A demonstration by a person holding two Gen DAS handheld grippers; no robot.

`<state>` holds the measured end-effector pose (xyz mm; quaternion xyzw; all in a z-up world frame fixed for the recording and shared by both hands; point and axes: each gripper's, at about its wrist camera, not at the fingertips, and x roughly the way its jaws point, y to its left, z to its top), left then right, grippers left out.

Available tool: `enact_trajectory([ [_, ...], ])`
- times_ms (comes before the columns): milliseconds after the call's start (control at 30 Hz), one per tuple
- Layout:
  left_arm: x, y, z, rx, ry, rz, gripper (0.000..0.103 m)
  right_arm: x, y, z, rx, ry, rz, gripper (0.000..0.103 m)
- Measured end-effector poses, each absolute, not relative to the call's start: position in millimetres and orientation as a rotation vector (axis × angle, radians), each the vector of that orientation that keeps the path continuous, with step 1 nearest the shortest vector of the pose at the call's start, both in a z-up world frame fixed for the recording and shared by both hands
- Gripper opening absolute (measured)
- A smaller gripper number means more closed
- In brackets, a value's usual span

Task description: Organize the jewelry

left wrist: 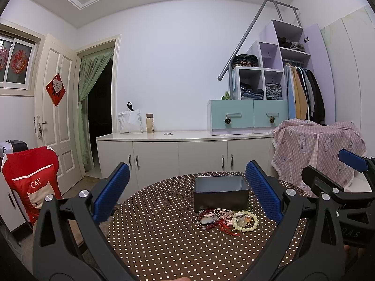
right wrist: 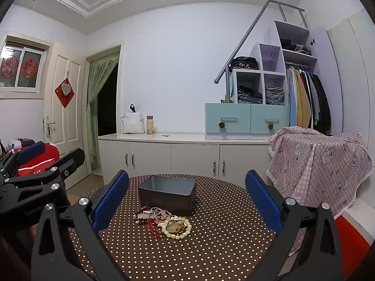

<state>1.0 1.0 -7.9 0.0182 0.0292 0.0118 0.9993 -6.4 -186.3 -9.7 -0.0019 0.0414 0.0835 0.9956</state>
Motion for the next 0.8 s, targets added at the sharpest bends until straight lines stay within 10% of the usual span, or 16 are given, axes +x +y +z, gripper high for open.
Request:
enact_trajectory([
  [800, -4, -2, 9, 0.060, 0.064, 0.026, 0.097, -9, -181, 4, -0.003, 0.116, 0.173, 0.095],
])
